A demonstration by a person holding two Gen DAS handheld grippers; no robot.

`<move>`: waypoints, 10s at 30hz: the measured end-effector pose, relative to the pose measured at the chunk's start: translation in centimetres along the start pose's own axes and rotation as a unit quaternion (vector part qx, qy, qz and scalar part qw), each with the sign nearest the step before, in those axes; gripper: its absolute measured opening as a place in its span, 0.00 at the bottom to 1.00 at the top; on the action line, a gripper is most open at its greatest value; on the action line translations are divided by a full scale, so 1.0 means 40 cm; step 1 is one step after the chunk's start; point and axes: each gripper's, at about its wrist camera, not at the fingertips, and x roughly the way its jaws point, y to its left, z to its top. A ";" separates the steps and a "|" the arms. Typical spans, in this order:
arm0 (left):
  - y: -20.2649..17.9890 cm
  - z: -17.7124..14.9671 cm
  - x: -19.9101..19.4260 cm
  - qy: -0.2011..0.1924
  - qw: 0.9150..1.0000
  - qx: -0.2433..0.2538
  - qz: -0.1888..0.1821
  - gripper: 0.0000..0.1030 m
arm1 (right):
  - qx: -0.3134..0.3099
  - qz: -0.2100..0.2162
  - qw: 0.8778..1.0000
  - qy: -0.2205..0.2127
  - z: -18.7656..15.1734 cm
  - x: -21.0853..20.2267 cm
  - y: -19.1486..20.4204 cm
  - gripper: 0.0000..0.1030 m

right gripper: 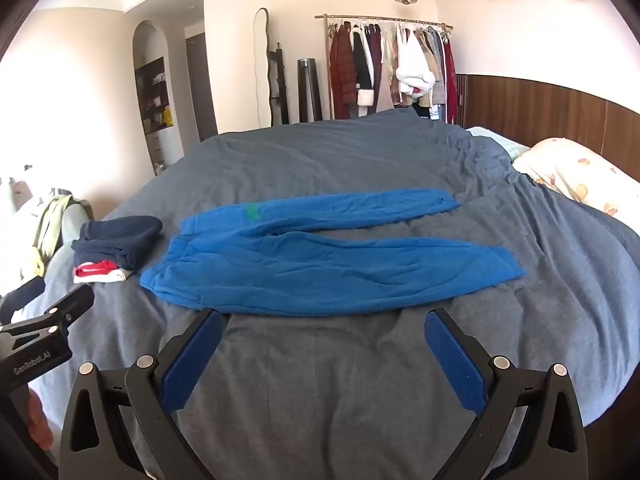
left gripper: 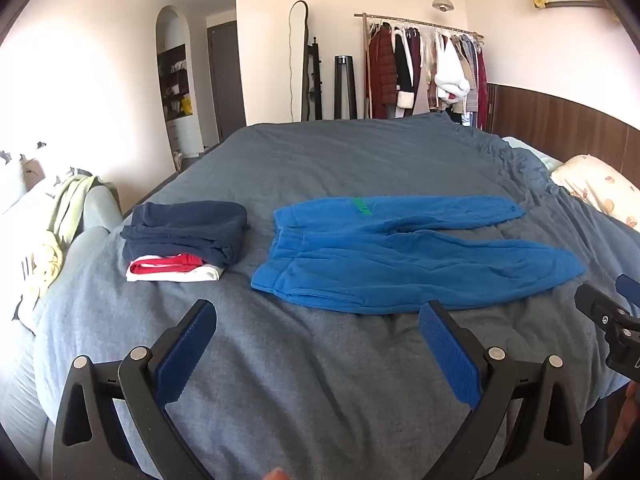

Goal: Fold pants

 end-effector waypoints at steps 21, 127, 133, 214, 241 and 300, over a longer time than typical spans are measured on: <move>0.000 0.010 -0.009 -0.002 1.000 0.004 -0.003 1.00 | -0.005 0.003 1.000 -0.009 0.003 -0.007 0.004 0.99; 0.144 -0.045 0.252 0.016 0.989 0.141 0.037 1.00 | -0.162 0.018 0.985 0.049 -0.009 0.274 0.257 0.99; 0.160 -0.061 0.311 0.033 0.987 0.155 0.036 1.00 | -0.174 0.015 0.982 0.075 -0.023 0.337 0.284 0.99; 0.059 -0.046 0.544 0.061 0.893 0.447 -0.006 0.23 | -0.172 -0.055 0.976 0.121 -0.002 0.485 0.180 0.13; 0.066 0.235 0.564 0.111 0.910 0.393 -0.079 0.21 | -0.269 -0.017 0.957 0.107 0.325 0.600 0.169 0.07; 0.100 0.404 1.000 0.262 0.915 0.301 -0.062 0.61 | -0.339 0.074 0.877 0.333 0.556 1.127 0.218 0.33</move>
